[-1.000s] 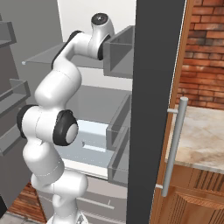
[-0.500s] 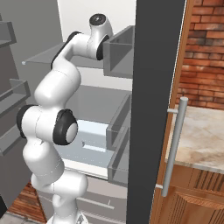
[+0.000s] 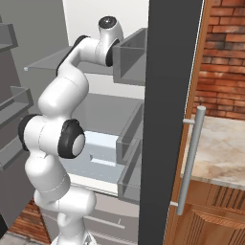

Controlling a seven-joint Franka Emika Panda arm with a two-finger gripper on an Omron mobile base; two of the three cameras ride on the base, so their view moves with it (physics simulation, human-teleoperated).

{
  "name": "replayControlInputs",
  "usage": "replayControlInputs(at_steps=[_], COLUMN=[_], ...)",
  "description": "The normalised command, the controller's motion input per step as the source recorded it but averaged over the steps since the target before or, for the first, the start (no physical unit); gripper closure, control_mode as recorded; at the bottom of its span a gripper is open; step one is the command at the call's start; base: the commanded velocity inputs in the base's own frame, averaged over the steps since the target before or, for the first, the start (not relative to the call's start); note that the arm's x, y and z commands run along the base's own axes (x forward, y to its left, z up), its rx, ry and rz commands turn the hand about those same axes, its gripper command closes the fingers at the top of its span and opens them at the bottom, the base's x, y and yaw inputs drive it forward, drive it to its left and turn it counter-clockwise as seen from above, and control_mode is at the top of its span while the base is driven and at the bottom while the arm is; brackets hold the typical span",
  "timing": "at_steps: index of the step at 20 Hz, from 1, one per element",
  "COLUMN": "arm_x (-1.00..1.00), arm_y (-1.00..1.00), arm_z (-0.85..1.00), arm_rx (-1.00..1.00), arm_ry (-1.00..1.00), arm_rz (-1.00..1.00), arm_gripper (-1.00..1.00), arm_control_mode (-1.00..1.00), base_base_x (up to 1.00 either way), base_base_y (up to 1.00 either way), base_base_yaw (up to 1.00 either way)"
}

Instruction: Pick the egg and butter from the fridge and place them by the bowl for mixing.

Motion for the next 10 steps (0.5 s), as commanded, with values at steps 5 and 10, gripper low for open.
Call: replayControlInputs(at_steps=[5,10], arm_x=[0.00,0.00], arm_y=[0.00,0.00], arm_z=[-0.20,-0.08], arm_rx=[0.00,0.01], arm_ry=[0.01,0.00], arm_rz=[0.00,0.00], arm_gripper=[-1.00,1.00], arm_control_mode=[-1.00,-1.00], base_base_x=[0.00,0.00], base_base_y=[0.00,0.00], base_base_yaw=[0.00,0.00])
